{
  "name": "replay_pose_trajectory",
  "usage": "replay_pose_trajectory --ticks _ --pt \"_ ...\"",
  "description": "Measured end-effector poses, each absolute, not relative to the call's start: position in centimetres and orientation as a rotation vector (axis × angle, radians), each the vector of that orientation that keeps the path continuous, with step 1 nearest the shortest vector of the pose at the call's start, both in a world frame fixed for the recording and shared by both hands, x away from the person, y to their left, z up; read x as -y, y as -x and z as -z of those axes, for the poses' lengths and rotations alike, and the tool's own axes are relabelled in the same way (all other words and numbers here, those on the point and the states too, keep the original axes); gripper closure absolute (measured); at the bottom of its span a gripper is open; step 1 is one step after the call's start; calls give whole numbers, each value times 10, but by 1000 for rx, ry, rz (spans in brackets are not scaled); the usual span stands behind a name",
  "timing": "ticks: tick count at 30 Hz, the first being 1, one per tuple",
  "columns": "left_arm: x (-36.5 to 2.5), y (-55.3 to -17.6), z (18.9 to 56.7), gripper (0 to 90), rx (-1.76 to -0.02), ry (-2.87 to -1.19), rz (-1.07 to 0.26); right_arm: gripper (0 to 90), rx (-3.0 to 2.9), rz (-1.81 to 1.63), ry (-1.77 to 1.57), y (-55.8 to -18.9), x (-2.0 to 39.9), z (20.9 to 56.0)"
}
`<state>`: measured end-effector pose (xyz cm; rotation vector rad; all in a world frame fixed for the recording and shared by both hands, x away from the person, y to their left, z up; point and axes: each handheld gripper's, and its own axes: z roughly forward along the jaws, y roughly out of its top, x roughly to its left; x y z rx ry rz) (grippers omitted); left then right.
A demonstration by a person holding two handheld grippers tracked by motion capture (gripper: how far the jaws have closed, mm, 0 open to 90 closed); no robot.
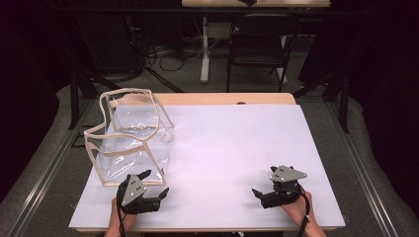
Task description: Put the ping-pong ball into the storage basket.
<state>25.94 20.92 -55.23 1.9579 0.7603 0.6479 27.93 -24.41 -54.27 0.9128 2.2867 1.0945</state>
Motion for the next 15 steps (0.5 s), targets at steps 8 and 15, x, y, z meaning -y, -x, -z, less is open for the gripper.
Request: replay_pose_trajectory --ticks 8,15 --pt "-209 -260 552 160 -758 -1962 -649 4 -2271 -1100 -932 -271 252 549" --pt "-209 -260 552 160 -759 -1962 -650 4 -2247 -1112 -955 -266 261 554"
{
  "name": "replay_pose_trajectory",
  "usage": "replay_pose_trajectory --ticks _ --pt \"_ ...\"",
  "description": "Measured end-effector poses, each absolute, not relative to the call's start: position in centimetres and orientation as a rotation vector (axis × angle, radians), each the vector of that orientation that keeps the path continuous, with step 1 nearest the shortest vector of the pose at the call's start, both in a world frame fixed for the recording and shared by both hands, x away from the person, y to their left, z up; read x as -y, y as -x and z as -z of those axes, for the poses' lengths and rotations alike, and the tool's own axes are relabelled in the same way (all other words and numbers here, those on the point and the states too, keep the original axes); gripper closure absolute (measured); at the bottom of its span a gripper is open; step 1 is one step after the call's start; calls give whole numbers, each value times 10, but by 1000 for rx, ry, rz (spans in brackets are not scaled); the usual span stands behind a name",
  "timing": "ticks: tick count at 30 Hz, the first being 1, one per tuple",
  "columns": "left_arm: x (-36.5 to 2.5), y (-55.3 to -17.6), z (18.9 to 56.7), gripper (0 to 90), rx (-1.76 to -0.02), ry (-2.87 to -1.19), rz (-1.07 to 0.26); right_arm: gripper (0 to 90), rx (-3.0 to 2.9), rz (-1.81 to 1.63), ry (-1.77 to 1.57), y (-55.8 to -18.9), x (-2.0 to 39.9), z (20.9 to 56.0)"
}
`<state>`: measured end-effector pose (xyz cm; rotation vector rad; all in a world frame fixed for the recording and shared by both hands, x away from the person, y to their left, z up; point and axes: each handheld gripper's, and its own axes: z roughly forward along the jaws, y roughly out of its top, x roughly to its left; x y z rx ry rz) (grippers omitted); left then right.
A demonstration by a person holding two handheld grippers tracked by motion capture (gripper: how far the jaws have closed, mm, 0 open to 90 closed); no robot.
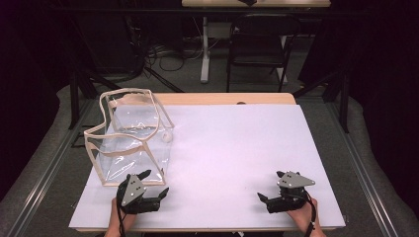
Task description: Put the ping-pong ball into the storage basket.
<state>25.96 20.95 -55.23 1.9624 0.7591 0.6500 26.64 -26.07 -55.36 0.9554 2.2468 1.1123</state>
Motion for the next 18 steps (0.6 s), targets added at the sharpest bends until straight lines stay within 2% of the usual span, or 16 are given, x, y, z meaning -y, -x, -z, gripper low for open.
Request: replay_pose_trajectory --ticks 18 --pt "-210 -261 552 160 -760 -1971 -649 4 -2253 -1103 -962 -263 265 557"
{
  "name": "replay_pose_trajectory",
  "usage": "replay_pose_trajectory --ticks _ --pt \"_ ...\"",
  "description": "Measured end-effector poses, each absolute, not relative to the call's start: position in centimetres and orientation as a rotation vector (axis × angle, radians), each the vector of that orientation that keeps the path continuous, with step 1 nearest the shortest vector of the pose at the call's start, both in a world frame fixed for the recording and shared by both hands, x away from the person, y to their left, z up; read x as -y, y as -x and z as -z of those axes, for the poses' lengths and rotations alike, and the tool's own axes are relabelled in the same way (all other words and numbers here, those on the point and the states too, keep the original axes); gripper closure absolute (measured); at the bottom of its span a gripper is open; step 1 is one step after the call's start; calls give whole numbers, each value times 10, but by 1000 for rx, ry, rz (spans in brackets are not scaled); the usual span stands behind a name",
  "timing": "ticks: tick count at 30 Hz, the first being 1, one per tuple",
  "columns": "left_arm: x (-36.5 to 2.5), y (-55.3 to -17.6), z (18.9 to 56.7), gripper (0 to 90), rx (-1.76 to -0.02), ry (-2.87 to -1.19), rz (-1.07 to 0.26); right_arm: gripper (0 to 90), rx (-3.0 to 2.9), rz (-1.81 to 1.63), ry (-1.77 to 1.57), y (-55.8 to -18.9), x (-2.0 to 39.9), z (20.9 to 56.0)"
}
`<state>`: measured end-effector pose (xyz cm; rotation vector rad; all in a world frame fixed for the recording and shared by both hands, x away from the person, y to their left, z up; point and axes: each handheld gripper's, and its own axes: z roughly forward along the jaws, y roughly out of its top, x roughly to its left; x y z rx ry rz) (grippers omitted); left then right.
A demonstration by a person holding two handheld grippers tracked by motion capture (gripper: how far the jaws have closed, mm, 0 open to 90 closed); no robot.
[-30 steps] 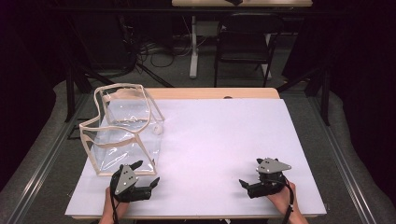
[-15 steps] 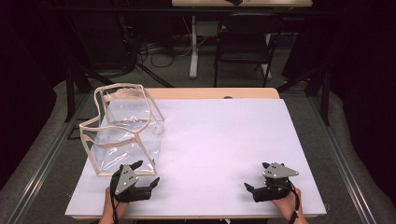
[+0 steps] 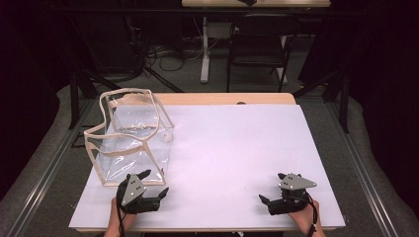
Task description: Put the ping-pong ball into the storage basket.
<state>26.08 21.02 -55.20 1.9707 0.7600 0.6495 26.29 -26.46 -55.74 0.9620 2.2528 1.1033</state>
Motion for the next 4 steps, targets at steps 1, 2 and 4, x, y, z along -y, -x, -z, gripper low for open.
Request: replay_pose_trajectory --ticks 1,2,4 --pt "-210 -261 552 160 -760 -1971 -649 4 -2253 -1103 -962 -263 265 557" --pt "-210 -261 552 160 -765 -1974 -646 4 -2251 -1104 -963 -263 266 557" --pt "-210 -261 552 160 -764 -1978 -644 4 -2248 -1105 -960 -263 266 557"
